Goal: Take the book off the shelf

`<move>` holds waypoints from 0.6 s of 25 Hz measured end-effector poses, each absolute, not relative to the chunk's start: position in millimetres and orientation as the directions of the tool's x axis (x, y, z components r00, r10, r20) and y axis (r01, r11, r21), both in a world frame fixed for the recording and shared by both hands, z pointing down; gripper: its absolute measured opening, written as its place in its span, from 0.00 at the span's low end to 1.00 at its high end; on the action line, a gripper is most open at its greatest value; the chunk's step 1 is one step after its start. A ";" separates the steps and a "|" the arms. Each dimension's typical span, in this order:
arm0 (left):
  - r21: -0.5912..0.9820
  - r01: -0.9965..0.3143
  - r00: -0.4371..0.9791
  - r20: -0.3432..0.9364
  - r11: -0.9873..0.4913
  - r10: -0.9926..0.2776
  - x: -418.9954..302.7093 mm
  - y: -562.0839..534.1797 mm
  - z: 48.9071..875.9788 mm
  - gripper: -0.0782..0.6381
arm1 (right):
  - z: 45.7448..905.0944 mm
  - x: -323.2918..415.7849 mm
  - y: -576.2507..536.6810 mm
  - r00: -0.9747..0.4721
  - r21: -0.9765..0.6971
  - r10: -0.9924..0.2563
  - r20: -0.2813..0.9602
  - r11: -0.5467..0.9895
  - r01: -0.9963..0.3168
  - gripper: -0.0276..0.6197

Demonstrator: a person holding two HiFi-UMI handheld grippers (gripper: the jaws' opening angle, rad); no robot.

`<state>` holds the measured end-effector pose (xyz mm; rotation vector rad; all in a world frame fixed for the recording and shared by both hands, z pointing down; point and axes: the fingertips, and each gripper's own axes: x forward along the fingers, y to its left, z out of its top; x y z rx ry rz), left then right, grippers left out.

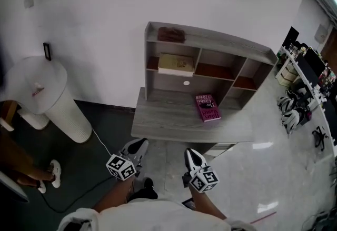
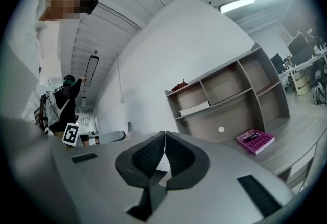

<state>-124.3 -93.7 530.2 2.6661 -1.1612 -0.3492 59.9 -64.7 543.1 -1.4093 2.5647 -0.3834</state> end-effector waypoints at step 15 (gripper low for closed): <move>0.335 -0.592 0.709 -0.217 -0.733 -0.671 -139.2 -255.1 501.0 0.13 | 513.9 13.3 -214.0 -0.575 -0.195 -0.818 -0.031 0.569 -0.799 0.07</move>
